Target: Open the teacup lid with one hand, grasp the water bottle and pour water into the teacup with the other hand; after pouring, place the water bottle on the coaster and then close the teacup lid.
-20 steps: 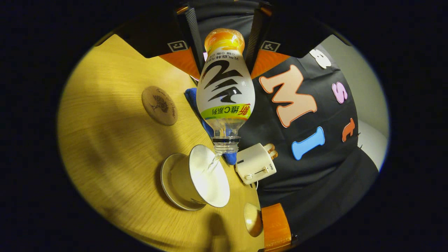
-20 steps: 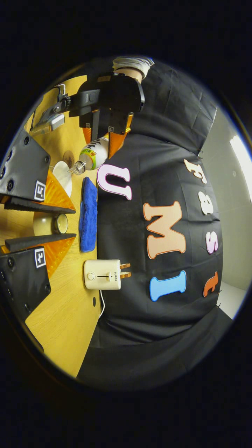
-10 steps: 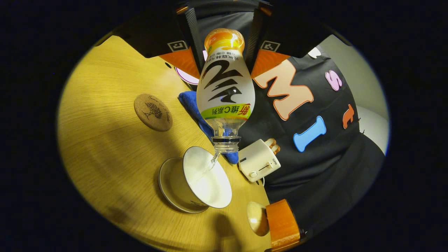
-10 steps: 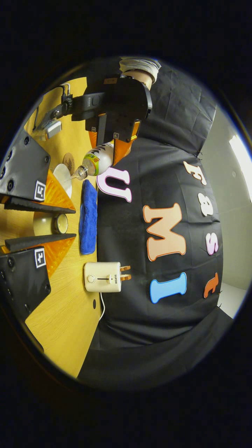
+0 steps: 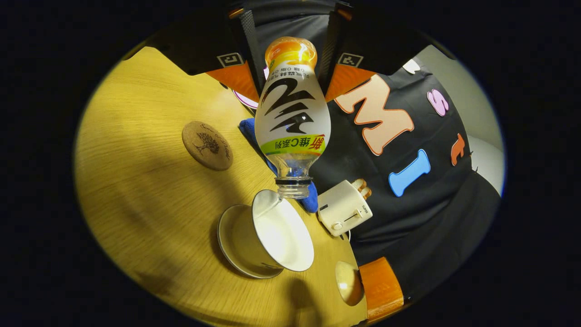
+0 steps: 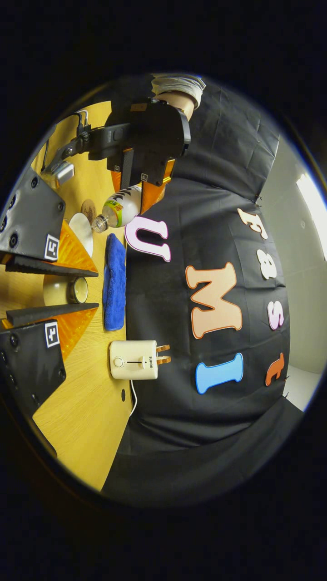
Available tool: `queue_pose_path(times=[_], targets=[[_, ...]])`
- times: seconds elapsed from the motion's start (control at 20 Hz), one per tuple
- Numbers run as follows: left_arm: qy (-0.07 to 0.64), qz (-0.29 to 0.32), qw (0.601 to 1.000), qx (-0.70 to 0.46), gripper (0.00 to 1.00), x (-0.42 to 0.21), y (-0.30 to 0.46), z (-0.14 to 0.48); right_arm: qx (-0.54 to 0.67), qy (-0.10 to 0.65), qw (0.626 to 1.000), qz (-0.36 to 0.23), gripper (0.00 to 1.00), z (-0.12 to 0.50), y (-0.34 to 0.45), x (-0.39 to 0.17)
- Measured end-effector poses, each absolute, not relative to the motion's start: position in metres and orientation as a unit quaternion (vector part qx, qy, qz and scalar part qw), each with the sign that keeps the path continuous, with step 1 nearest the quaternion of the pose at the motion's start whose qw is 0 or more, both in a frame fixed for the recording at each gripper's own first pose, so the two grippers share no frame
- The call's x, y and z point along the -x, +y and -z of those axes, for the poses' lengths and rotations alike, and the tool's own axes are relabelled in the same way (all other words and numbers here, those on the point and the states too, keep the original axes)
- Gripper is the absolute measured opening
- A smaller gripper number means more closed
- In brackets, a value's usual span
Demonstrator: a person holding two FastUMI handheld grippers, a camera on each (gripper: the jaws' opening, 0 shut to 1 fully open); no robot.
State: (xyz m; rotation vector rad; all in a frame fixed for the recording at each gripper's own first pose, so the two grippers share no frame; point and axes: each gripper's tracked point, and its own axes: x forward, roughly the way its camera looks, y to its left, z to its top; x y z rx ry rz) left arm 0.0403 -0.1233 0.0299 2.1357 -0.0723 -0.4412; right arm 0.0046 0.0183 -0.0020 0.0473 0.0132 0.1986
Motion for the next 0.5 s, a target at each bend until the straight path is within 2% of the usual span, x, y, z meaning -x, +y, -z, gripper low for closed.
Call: queue_pose_path(times=[0.5], targets=[[-0.014,0.193,0.463,-0.865,0.60,-0.034,-0.112,-0.016,-0.022,0.006,0.995,-0.097,0.34,0.002,0.019,-0.003]])
